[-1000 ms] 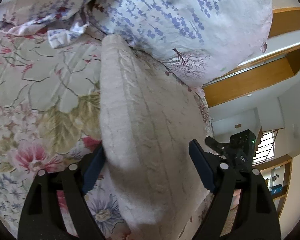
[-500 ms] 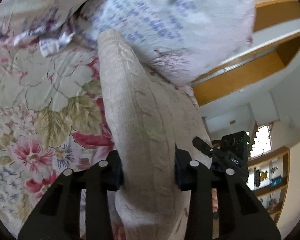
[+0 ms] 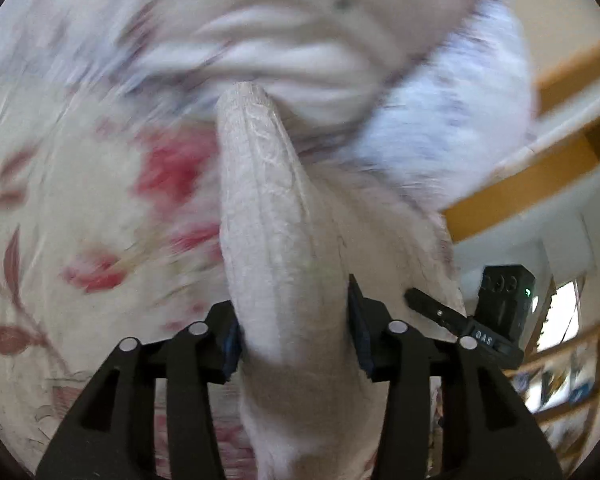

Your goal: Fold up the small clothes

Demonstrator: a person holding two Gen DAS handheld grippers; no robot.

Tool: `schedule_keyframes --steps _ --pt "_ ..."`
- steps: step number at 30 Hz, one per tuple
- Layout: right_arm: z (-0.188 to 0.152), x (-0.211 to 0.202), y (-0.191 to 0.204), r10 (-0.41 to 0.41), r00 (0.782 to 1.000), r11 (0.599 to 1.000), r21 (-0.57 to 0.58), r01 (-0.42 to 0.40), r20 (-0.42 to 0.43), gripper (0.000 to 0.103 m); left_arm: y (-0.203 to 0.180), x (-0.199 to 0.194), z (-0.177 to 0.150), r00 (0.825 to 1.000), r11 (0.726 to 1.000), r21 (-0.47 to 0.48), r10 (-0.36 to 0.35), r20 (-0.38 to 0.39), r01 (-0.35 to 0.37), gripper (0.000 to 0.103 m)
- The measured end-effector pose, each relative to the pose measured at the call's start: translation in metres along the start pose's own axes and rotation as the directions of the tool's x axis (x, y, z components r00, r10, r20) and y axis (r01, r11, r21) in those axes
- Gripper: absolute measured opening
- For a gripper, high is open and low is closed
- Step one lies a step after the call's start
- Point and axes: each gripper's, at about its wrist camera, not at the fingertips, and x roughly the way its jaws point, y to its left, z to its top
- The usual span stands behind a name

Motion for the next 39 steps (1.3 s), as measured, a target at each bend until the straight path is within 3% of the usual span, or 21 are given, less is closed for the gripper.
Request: schedule_keyframes --steps 2,3,7,10,11,15,16,19,21,24,26,29,32,37,39 --pt "0.001 -0.003 -0.003 0.029 1.000 0.999 0.035 -0.029 0.008 0.039 0.016 -0.001 -0.004 0.998 0.996 -0.055 -0.065 0.010 0.065 0.051" --pt "0.003 -0.008 -0.006 0.043 0.999 0.998 0.052 -0.044 0.018 0.039 0.015 -0.006 -0.005 0.998 0.997 -0.043 -0.063 0.022 0.064 0.052" --pt "0.013 -0.031 -0.025 0.061 0.992 0.988 0.138 -0.076 0.113 0.039 0.006 -0.014 -0.008 0.999 1.000 0.010 -0.011 0.040 0.010 0.060" --pt "0.024 -0.024 -0.029 0.056 0.990 0.985 0.156 -0.075 0.127 0.037 0.003 -0.016 -0.010 0.999 1.000 0.018 0.016 0.044 -0.017 0.067" --pt "0.025 -0.022 -0.027 0.045 0.991 0.988 0.142 -0.064 0.128 0.012 0.001 -0.014 -0.010 0.998 0.999 0.021 0.028 0.048 -0.030 0.069" --pt "0.034 -0.024 0.004 -0.116 0.967 0.993 -0.001 0.119 0.226 0.009 -0.003 -0.016 -0.013 0.994 0.995 0.054 0.085 0.074 -0.089 0.073" --pt "0.036 -0.017 0.005 -0.198 0.958 0.980 0.007 0.201 0.207 0.009 -0.005 -0.015 -0.013 0.991 0.992 0.066 0.105 0.082 -0.110 0.074" --pt "0.035 0.006 -0.007 -0.269 0.955 0.963 0.026 0.268 0.123 0.009 -0.017 -0.014 -0.016 0.977 0.974 0.121 0.180 0.117 -0.194 0.076" --pt "0.032 -0.006 -0.002 -0.275 0.950 0.961 0.016 0.276 0.145 0.013 -0.026 -0.020 -0.021 0.965 0.959 0.149 0.219 0.143 -0.240 0.073" --pt "0.021 -0.031 0.013 -0.287 0.937 0.955 -0.018 0.296 0.198 0.037 -0.038 -0.038 -0.035 0.954 0.942 0.196 0.238 0.180 -0.272 0.074" --pt "0.002 -0.051 0.033 -0.250 0.933 0.955 -0.094 0.282 0.258 0.059 -0.042 -0.049 -0.046 0.954 0.937 0.221 0.229 0.196 -0.270 0.075" --pt "-0.029 -0.066 0.056 -0.203 0.932 0.940 -0.206 0.271 0.300 0.060 -0.045 -0.061 -0.063 0.956 0.935 0.241 0.215 0.201 -0.261 0.075" --pt "-0.054 -0.060 0.075 -0.203 0.936 0.914 -0.288 0.287 0.289 0.060 -0.047 -0.059 -0.076 0.948 0.920 0.256 0.250 0.197 -0.296 0.075" --pt "-0.075 -0.036 0.086 -0.277 0.929 0.857 -0.374 0.355 0.246 0.060 -0.049 -0.042 -0.083 0.920 0.879 0.283 0.336 0.199 -0.383 0.076" --pt "-0.077 -0.020 0.079 -0.361 0.911 0.836 -0.363 0.412 0.201 0.060 -0.048 -0.037 -0.085 0.908 0.865 0.287 0.364 0.208 -0.412 0.078"
